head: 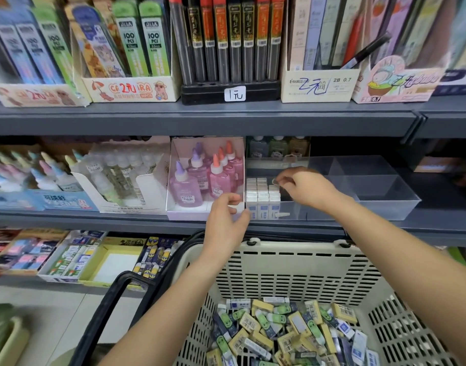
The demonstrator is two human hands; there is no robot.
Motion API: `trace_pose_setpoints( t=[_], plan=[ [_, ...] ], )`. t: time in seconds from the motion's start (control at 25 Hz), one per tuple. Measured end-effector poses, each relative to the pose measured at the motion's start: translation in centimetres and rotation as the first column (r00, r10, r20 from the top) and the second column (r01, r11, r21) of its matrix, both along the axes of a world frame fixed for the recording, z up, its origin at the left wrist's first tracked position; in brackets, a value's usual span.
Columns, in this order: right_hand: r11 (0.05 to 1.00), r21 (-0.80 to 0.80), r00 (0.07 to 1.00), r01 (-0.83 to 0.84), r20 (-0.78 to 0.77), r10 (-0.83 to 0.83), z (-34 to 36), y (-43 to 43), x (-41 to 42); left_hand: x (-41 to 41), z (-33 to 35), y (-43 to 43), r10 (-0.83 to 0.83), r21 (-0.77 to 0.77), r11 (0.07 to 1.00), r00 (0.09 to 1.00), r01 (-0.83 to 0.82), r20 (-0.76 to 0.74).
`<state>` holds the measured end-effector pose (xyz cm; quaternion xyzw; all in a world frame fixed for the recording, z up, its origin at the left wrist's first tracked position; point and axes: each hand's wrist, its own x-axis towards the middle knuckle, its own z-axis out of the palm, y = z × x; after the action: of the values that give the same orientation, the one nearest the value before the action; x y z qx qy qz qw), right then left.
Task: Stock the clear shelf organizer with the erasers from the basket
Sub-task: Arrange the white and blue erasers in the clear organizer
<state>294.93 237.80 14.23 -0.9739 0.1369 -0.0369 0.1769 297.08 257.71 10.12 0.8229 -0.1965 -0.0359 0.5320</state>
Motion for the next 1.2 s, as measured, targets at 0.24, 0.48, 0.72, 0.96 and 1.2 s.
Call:
trace_pose_setpoints(
  t=[0.24, 0.48, 0.72, 0.96, 1.2],
  plan=[
    [0.981, 0.163, 0.939, -0.103, 0.341, 0.042, -1.3, 3.5, -10.0, -5.1, -1.8, 3.3, -0.127, -0.003, 0.992, 0.987, 0.127, -0.098],
    [0.961, 0.203, 0.901, -0.186, -0.355, 0.25, -11.8, 6.3, -17.6, -9.0, -7.1, 4.4, -0.255, 0.372, 0.85, 0.91, 0.372, -0.327],
    [0.87, 0.087, 0.747, -0.486, -0.475, 0.465, -16.9, 8.6, -20.2, -11.1, -11.7, 4.9, -0.286, 0.472, 0.647, 0.764, 0.599, -0.579],
    [0.722, -0.054, 0.648, -0.69, -0.492, 0.582, -17.6, 6.3, -20.7, -12.4, -13.8, 5.8, -0.316, 0.533, 0.479, 0.704, 0.697, -0.636],
    [0.702, -0.163, 0.694, -0.693, -0.412, 0.59, -18.6, 7.4, -21.8, -12.3, -13.7, 5.6, -0.305, 0.508, 0.538, 0.717, 0.673, -0.627]
  ],
)
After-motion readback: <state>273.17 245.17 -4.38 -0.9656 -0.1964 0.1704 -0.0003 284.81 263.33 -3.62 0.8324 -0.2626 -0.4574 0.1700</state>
